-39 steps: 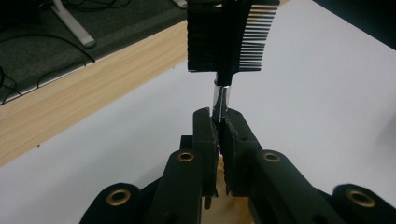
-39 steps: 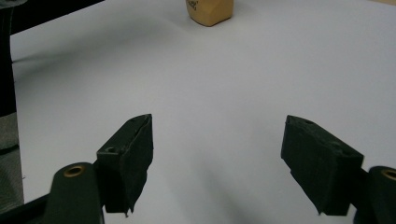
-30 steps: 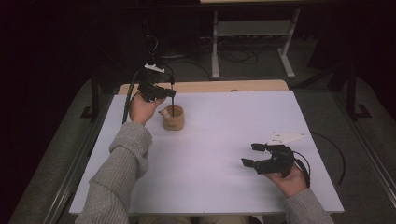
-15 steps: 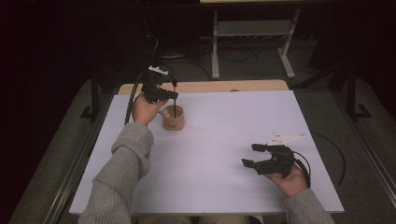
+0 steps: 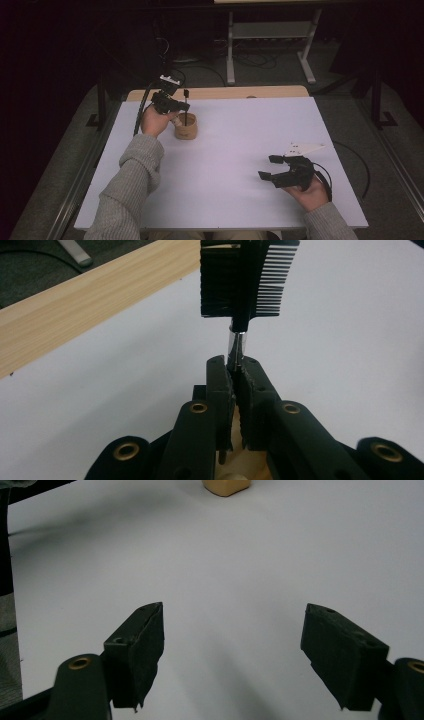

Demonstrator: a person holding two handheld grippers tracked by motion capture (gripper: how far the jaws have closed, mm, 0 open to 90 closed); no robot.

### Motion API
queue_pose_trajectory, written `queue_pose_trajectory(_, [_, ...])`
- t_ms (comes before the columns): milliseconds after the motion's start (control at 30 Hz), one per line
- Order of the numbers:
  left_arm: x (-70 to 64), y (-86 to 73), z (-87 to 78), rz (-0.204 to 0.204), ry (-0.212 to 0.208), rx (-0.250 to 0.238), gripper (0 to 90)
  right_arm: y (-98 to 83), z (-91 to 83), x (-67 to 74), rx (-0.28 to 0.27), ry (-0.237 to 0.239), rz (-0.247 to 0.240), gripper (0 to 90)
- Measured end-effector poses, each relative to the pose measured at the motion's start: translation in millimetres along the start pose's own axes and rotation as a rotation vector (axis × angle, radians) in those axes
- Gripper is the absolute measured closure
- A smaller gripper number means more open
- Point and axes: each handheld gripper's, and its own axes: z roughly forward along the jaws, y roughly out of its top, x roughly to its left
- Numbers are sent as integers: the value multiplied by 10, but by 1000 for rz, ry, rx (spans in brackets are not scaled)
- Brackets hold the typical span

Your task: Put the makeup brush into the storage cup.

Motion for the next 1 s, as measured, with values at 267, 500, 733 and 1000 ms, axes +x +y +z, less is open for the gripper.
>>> queue_pose_trajectory(267, [-12,-2,24,12,7,9,842,0,-2,9,1,2,3,245])
queue_pose_trajectory(500, [-22,-11,57,-5,17,20,776,-1,-3,12,1,3,4,245])
queue_pose_trajectory(733, [-43,-5,22,5,22,23,759,-1,-5,14,-5,1,1,245])
queue_pose_trajectory(1000, [-90,-5,-48,17,28,13,729,-6,-8,4,4,-15,0,244])
